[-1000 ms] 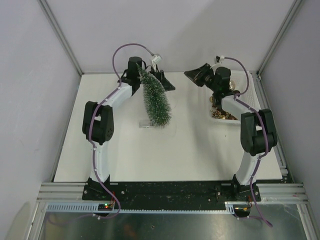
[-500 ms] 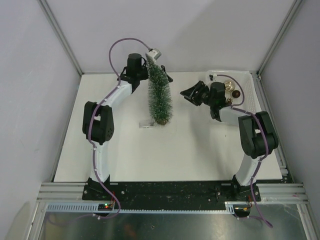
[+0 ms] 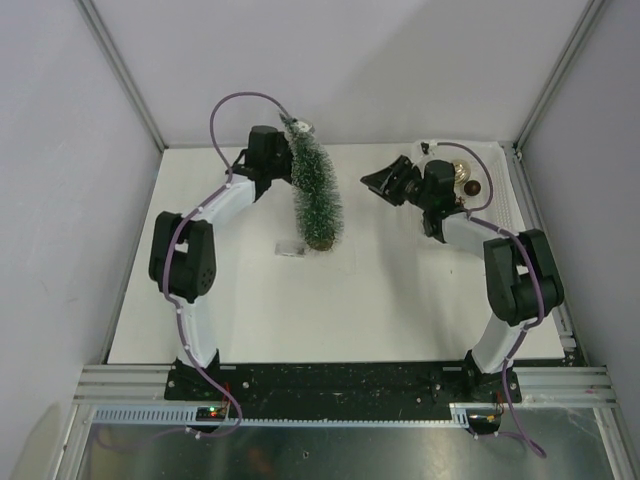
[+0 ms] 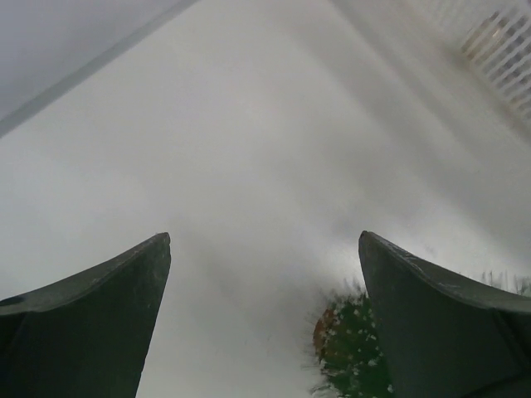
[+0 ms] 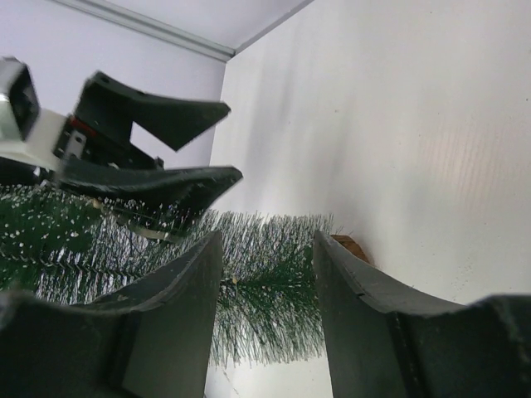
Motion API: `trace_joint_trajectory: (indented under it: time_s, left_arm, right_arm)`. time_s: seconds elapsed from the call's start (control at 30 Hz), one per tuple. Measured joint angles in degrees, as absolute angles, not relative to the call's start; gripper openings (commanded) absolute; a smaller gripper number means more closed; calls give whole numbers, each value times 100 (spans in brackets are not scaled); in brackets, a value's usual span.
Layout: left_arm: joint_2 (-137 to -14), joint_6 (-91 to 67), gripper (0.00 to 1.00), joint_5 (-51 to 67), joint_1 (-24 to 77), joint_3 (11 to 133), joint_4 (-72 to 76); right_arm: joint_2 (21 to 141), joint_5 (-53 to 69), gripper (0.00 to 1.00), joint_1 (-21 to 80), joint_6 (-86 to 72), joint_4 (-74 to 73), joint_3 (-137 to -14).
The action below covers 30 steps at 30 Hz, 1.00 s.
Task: Decorate the small christmas tree
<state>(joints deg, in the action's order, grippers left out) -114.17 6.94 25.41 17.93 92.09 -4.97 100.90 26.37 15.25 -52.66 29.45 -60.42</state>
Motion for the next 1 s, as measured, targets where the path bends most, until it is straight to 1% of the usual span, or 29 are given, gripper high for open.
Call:
trace_joint_trajectory:
  time_s: [0.1,0.3,0.53,0.83,1.0]
  left_arm:
    - [-11155,947,100,2112,1752,8702,-607]
    - [-11054,926,100,1645,1433,8248,-816]
    - [-10803,751,100,1256,1142,8239,-1041]
    - [-10628,445,100,-202,1125,8261,-1085]
    - [-10628,161,100,-460,937,8263,-1275]
  right_arm:
    - [10033,2624,54,1507,-5249,2934,-6042]
    - [9767,2589,64,1426,-5196,2845,-6042]
    - [9321,2460,66,1367,-5004,2541,-6042]
    - [8923,2338,69,1417,-4716,2198,-6042]
    - [8711,2281,73,1518,-4484,2001,-6042]
